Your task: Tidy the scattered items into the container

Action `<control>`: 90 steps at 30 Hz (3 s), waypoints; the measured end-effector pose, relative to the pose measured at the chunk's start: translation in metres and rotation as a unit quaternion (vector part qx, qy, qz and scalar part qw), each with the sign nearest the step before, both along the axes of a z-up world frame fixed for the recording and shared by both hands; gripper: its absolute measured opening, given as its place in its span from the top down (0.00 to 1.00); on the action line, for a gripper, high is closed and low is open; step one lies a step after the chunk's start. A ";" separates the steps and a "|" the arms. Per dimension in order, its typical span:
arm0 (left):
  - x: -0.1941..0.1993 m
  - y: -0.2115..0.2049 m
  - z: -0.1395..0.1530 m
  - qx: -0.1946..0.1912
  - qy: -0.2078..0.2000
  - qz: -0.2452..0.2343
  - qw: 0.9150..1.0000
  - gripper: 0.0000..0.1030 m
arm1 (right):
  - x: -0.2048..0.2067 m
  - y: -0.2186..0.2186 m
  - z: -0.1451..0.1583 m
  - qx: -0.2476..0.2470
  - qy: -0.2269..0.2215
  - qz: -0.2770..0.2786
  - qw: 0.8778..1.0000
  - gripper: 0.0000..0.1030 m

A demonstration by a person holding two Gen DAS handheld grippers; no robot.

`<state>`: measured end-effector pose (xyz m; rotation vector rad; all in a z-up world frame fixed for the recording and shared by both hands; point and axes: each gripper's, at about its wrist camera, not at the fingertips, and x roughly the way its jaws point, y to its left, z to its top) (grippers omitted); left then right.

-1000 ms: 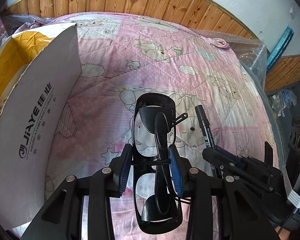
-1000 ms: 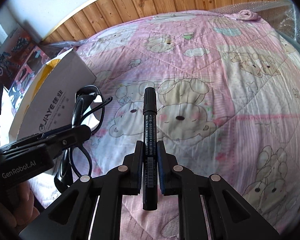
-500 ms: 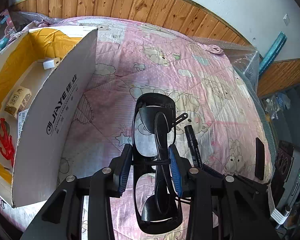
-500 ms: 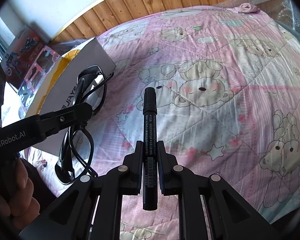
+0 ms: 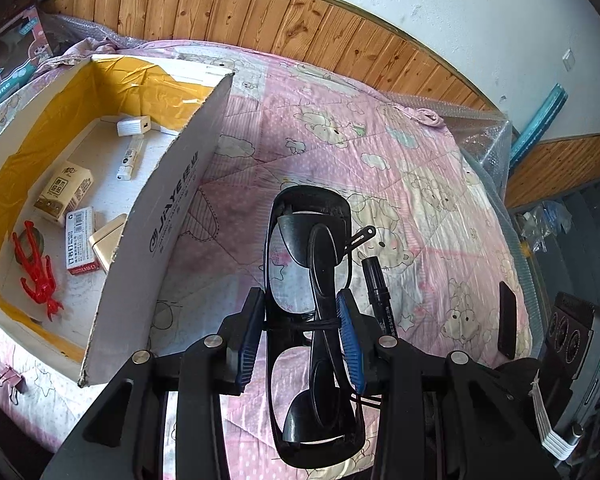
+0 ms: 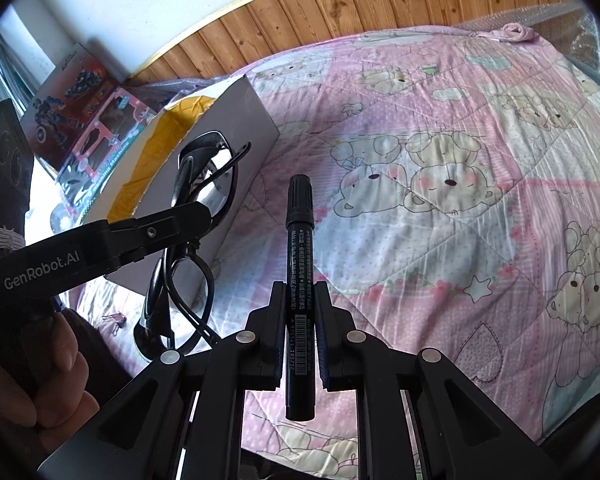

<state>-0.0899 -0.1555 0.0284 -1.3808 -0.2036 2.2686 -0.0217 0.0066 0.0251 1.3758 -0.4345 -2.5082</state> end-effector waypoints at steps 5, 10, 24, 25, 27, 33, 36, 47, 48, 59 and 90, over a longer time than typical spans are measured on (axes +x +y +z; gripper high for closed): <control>0.000 -0.014 0.006 0.012 0.002 0.008 1.000 0.63 | 0.000 -0.018 0.009 0.001 0.006 0.014 1.000 0.87; 0.000 -0.027 0.013 0.023 0.007 0.014 1.000 0.63 | -0.002 -0.033 0.017 0.004 0.013 0.026 1.000 0.87; -0.012 -0.072 0.033 0.043 0.033 0.046 0.997 0.63 | -0.014 -0.068 0.039 0.009 0.029 0.049 0.998 0.87; -0.013 -0.076 0.033 0.045 0.032 0.050 0.997 0.63 | -0.015 -0.071 0.041 0.009 0.030 0.051 0.998 0.87; -0.016 -0.084 0.033 0.047 0.032 0.058 0.997 0.63 | -0.018 -0.076 0.044 0.010 0.033 0.055 0.998 0.87; -0.023 -0.108 0.032 0.057 0.030 0.077 0.995 0.63 | -0.028 -0.093 0.053 0.010 0.039 0.065 0.997 0.87; -0.029 -0.118 0.032 0.062 0.030 0.088 0.994 0.63 | -0.032 -0.102 0.055 0.011 0.041 0.071 0.997 0.87; -0.051 -0.152 0.031 0.078 0.029 0.116 0.990 0.63 | -0.051 -0.131 0.066 0.014 0.047 0.089 0.995 0.87; -0.053 -0.155 0.032 0.080 0.028 0.117 0.989 0.63 | -0.053 -0.134 0.066 0.015 0.047 0.091 0.995 0.87; -0.079 -0.175 0.036 0.082 0.038 0.132 0.987 0.63 | -0.079 -0.163 0.072 0.023 0.052 0.113 0.992 0.87; -0.191 -0.166 0.009 -0.015 0.012 0.134 0.991 0.63 | -0.192 -0.203 0.044 0.092 0.033 0.128 0.987 0.87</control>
